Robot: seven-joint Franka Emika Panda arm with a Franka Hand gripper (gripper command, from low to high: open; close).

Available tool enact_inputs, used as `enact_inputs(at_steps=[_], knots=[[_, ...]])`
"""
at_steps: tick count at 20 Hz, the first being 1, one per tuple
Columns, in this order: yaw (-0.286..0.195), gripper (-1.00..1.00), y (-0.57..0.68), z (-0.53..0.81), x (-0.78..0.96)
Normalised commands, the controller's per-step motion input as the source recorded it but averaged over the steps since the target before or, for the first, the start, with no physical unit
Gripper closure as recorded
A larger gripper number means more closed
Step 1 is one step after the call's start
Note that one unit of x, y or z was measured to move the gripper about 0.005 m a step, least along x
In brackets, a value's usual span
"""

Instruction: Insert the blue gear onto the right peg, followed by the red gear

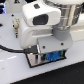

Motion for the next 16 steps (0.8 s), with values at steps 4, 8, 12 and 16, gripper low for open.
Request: enact_inputs(at_steps=[4, 8, 12, 16], knots=[[0.000, -1.00, 0.07, 0.21, -0.06], [0.000, -1.00, 0.20, 0.46, -0.15], [0.000, -1.00, 0.10, 0.42, -0.36], [0.000, -1.00, 0.21, 0.29, -0.48]])
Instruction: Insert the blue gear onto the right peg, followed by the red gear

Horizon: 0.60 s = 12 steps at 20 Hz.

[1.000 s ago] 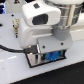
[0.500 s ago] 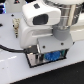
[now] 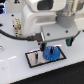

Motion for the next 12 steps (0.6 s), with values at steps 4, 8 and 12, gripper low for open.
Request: enact_inputs(at_steps=[4, 8, 12], knots=[[0.000, -1.00, 0.27, 0.15, -0.57], [0.000, -1.00, 0.30, 0.05, -0.62], [0.000, -1.00, 0.32, -0.02, -0.63]])
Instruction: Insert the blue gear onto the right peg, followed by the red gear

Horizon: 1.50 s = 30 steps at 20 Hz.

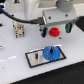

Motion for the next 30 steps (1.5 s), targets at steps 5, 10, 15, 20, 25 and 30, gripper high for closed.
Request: enact_inputs(at_steps=[5, 10, 15, 20, 25, 30], knots=[[0.000, -1.00, 0.34, -0.14, -0.52], [0.000, -1.00, 0.25, -0.31, -0.37], [0.000, -1.00, 0.18, -0.40, -0.24], [0.000, -1.00, 0.16, -0.41, -0.20], [0.000, -1.00, -0.04, -0.34, -0.35], [0.000, 1.00, -0.13, -0.22, -0.41]])
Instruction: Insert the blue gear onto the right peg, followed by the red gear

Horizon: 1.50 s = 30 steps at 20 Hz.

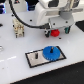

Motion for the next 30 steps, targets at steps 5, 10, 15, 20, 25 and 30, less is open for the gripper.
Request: enact_inputs(at_steps=[5, 10, 15, 20, 25, 30], knots=[[0.000, 1.00, -0.06, -0.13, -0.40], [0.000, 1.00, -0.04, -0.14, -0.45], [0.000, 1.00, 0.01, 0.09, -0.15], [0.000, 1.00, 0.04, 0.46, 0.15], [0.000, 1.00, -0.05, 0.57, 0.45], [0.000, 1.00, -0.16, 0.48, 0.54]])
